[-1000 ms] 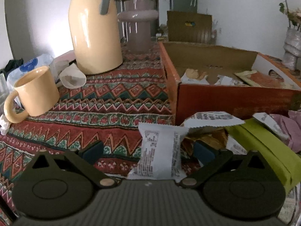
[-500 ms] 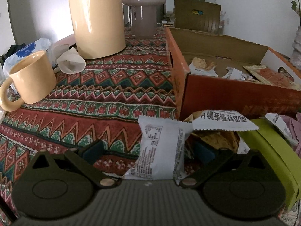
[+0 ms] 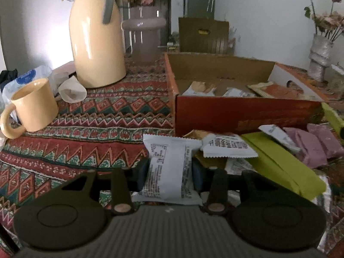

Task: Organize snacks
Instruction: 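Grasp a white snack packet with the left gripper while the right holds the green-and-white packet, then carry both held packets over the cardboard box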

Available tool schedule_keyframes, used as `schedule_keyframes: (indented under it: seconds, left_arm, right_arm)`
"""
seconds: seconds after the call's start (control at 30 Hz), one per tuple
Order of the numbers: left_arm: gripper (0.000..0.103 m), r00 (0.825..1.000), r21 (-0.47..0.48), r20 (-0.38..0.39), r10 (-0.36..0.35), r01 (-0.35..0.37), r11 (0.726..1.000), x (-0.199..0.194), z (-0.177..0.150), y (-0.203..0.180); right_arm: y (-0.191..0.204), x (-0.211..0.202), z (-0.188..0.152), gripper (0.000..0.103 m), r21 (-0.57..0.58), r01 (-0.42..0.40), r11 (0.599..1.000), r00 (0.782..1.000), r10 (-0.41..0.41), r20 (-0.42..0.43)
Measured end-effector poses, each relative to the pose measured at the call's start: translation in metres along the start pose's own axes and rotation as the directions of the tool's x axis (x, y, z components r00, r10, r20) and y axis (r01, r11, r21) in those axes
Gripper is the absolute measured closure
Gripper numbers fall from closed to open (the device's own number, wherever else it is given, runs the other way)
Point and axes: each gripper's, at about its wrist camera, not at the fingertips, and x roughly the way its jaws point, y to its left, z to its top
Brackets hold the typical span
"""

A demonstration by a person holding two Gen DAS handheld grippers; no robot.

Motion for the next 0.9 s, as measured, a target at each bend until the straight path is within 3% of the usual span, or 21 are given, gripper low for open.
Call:
schedule_keyframes:
  seconds: [0.47,0.9]
  left_arm:
    - [0.06,0.99,-0.041,0.128,-0.056,0.062,0.997,-0.047,0.015,-0.002]
    - [0.06,0.971,-0.01,0.215,-0.104,0.108,0.994,-0.057,0.051,-0.03]
  right_arm:
    - [0.003,-0.006,0.005,0.067,-0.004,0.004,1.0,1.0,-0.004,0.015]
    - [0.022,-0.011,0.046,0.067,-0.053,-0.042,0.998,0.994,0.047,0.101]
